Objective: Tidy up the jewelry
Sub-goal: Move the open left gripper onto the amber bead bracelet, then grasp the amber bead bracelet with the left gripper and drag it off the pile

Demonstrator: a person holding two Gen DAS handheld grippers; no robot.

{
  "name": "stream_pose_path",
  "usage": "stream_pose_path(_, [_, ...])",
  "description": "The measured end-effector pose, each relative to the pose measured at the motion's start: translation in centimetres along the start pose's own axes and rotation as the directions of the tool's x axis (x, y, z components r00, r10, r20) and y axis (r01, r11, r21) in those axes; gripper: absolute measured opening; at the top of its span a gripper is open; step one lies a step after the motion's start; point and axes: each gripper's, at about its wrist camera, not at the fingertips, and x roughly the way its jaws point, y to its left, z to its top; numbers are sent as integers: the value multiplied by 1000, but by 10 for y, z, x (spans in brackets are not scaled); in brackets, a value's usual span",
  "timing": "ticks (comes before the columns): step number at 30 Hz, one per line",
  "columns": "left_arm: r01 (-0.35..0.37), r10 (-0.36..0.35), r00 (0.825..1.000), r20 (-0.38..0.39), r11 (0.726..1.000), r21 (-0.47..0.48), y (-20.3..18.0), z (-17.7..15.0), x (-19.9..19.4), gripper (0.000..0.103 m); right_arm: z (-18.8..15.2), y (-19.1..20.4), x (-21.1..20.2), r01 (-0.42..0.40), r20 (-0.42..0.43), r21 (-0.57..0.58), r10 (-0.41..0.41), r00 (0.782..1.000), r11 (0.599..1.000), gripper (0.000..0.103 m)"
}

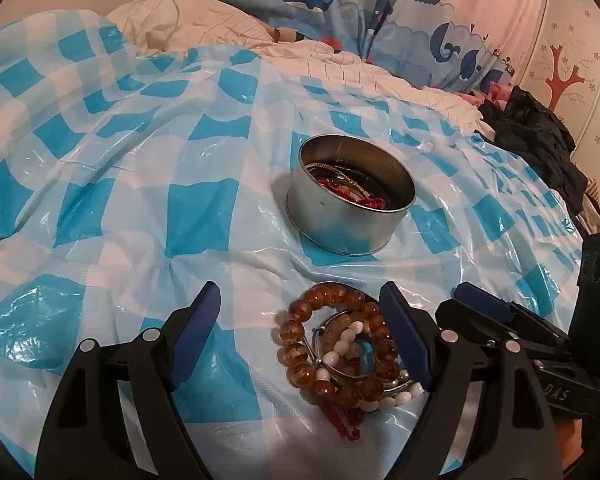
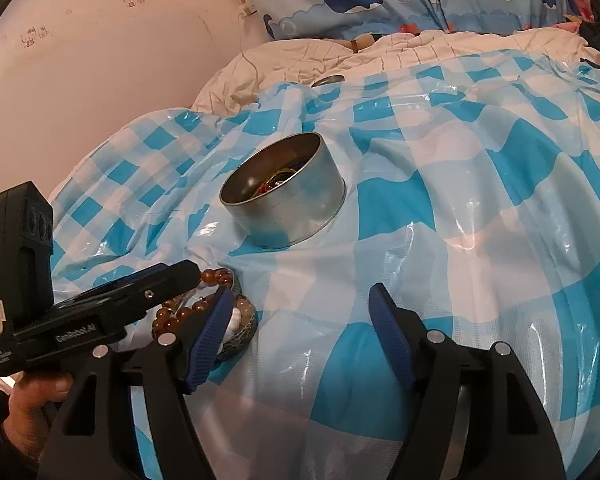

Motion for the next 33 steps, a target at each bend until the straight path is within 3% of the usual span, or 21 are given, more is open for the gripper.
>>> stream_pose_path(19, [7,-8,1000,19,1000,15,-1,1,0,74,-1,-1,0,-12,-5,-3,12,1000,1000,71])
stream_pose_path(22, [12,-12,1000,16,1000,14,-1,1,-1,59,-1,-1,0,-12,-4,-2,12,1000,1000,71])
stream_pose_path(26, [26,-26,1000,-6,999,21,0,2,1,23,-1,0,0,-15,-4,-3,15,1000,1000,72])
stream_pose_path(31, [46,-46,999,-8,999,21,1,3,-1,1,-2,2,0,-22,-1,-2,22,1000,1000,72])
stream_pose_path(33, [65,-65,998,14,998,4,4,7,-8,0,-2,2,-1,-22,-1,-2,22,1000,1000,72])
